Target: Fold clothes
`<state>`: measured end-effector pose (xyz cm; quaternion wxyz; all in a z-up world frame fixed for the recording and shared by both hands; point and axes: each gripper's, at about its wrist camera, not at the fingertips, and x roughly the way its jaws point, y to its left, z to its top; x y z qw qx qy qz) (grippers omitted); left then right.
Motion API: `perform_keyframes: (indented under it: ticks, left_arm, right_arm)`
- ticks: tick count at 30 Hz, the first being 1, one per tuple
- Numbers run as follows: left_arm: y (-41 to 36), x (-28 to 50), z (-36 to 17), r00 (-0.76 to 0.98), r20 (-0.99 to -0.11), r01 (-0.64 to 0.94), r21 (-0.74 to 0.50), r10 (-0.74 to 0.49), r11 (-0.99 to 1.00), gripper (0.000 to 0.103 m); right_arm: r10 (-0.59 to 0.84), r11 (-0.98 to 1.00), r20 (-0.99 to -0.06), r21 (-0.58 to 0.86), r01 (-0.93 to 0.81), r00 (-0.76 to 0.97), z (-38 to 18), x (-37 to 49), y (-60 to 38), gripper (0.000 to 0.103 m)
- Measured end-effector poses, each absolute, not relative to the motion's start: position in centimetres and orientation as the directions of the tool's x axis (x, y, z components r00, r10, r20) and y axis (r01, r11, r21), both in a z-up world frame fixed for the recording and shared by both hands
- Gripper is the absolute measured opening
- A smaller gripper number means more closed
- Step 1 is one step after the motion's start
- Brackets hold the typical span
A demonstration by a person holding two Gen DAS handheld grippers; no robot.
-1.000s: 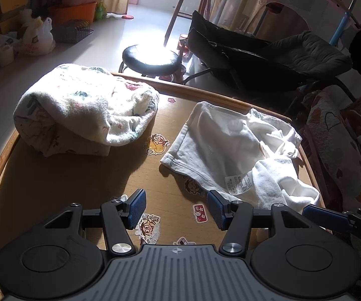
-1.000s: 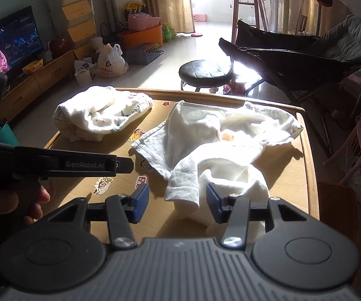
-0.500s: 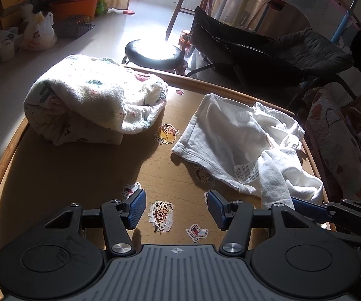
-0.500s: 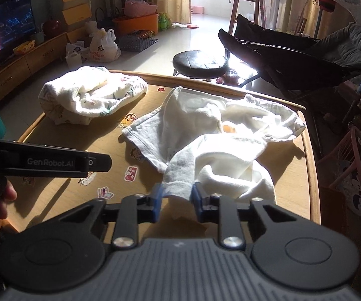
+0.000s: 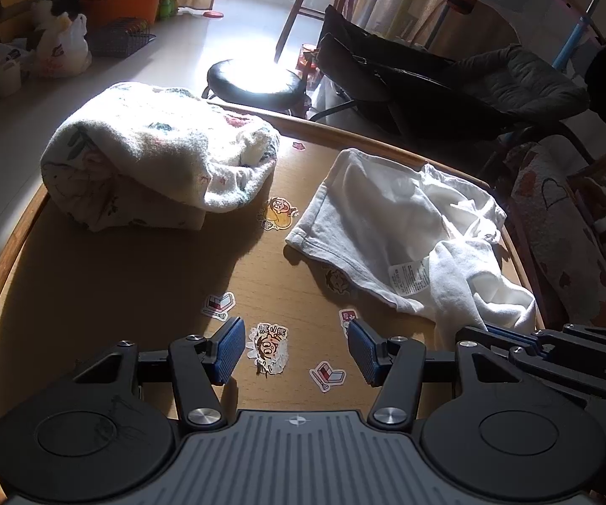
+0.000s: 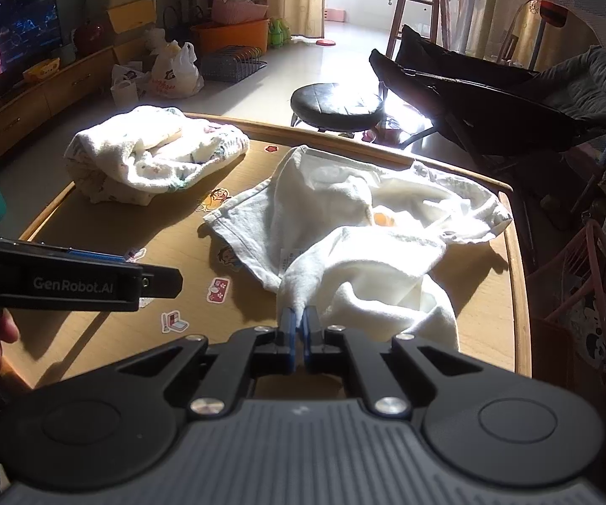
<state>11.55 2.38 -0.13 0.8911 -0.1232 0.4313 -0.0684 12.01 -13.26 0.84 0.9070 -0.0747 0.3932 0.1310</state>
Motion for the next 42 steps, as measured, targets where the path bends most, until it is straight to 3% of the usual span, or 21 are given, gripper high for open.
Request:
perform_keyframes:
  ticks: [15,26,42]
  left_arm:
    - [2.0,11.1,0.2,0.618,-0.750,0.024,-0.283,-0.237,0.959,0.057]
    - [1.1,11.0,0.6,0.613,-0.743,0.038,-0.312,-0.268,0.949,0.057]
    - [-2.6,12.9,0.2,0.600,-0.747,0.074,-0.306,-0.288,0.949,0.057]
  right_arm:
    - [0.169,0.967,-0.694,-0.020,-0.253,0.700,4.9,11.9,-16.8,0.004]
    - [0.081,0.977,-0.661,-0.097,-0.192,0.746,7.7,14.1,-21.7,0.004]
    - [0.026,0.988,-0.720,-0.087,-0.126,0.693,3.4,16.2,-26.7,0.004]
